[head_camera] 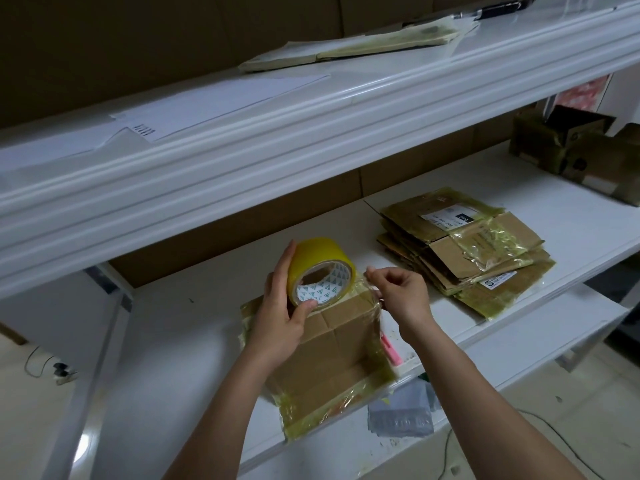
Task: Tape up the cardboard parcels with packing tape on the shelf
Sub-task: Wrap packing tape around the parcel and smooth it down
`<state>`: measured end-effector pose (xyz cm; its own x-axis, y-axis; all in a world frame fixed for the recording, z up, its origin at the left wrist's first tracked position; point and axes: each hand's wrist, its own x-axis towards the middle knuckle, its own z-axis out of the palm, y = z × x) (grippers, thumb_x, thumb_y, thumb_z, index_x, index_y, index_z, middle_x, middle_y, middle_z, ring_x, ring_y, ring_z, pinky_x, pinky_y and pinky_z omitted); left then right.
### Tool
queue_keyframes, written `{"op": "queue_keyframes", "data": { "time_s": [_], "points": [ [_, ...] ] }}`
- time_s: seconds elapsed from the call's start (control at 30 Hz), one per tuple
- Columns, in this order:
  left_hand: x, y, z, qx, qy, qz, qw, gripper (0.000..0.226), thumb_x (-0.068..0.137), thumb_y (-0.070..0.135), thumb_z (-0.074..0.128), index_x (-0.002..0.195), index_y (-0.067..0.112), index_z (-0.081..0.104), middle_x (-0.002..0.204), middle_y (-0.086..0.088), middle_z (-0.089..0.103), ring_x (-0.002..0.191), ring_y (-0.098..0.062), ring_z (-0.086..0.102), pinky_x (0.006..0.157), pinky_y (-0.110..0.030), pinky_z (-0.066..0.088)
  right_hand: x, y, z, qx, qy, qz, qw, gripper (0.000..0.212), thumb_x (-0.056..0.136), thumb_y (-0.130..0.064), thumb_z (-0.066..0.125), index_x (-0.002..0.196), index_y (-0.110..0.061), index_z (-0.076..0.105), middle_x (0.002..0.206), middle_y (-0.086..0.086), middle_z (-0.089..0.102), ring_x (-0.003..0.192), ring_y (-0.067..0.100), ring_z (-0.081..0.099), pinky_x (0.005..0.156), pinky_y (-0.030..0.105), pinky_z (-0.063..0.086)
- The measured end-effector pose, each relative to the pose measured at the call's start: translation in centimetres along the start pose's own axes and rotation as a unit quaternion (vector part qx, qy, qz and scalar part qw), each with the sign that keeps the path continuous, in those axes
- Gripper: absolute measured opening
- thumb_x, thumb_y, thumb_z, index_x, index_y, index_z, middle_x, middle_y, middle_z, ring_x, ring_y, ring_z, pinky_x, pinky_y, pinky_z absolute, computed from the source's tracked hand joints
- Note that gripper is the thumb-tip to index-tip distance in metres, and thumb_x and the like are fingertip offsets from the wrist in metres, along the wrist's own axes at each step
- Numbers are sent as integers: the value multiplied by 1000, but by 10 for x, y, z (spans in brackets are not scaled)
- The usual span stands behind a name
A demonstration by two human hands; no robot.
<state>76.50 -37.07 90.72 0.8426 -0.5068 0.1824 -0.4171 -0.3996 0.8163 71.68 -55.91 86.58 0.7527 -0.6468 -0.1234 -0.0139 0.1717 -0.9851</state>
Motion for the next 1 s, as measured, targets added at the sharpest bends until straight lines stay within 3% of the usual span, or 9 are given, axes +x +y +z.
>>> {"op": "queue_keyframes", "data": {
  "time_s": [0.2,0.33,0.43,0.5,0.6,0.7,0.77,0.87,1.0],
  "points": [
    [0,1,-1,-20,2,-12,1000,93,94,10,61,132,77,9,153,20,20,142,-16,33,110,-51,41,-2,8,8,-70,54,-81,993,22,94,-21,63,77,-12,72,71,5,70,64,14,61,62,27,49],
    [0,-2,-2,-42,19,-29,999,96,91,13,66,134,75,7,156,10,29,139,-19,40,109,-52,41,3,4,5,-51,15,-13,998,25,96,-23,61,75,-11,70,71,5,68,63,17,56,58,28,44],
    [2,-9,-4,-74,32,-62,995,95,86,14,73,141,63,13,142,5,48,126,-17,54,105,-48,46,9,-12,-1,-10,-43,85,995,34,95,-36,60,79,-8,71,71,4,67,64,19,60,61,31,49],
    [4,-12,-4,-88,25,-69,993,84,84,12,75,142,49,27,133,6,56,119,-12,59,102,-43,50,14,-16,-2,-37,-62,92,993,41,91,-42,65,80,-3,71,74,8,69,65,21,62,63,33,53],
    [4,-12,-4,-95,16,-65,993,62,81,10,77,121,46,44,120,10,63,108,-6,64,97,-34,53,17,-9,-2,-37,-67,76,994,33,88,-30,71,75,0,67,73,14,66,65,26,58,57,31,50],
    [4,-12,-4,-100,17,-63,993,58,77,9,80,113,44,50,116,11,65,106,-6,65,91,-27,55,17,2,-2,-27,-49,33,998,29,89,-24,71,67,-5,66,65,9,63,56,21,53,52,29,45],
    [4,-12,-4,-106,16,-66,992,58,76,9,81,112,42,51,115,11,66,105,-6,66,89,-27,55,16,6,-1,-85,-23,-31,996,30,92,-25,67,70,-6,67,63,7,63,53,17,53,53,31,45],
    [3,-12,-5,-106,18,-63,992,54,78,10,80,112,40,51,114,13,65,104,-3,65,88,-25,54,14,10,3,-212,12,-144,967,30,96,-27,60,75,-6,66,68,5,66,61,19,61,62,35,48],
    [1,-6,-3,-126,25,-51,990,45,85,7,72,113,36,52,113,12,65,103,2,64,82,-15,53,12,11,6,-249,36,-208,945,28,99,-22,55,80,-5,64,74,6,65,68,20,59,63,36,46]
  ]
}}
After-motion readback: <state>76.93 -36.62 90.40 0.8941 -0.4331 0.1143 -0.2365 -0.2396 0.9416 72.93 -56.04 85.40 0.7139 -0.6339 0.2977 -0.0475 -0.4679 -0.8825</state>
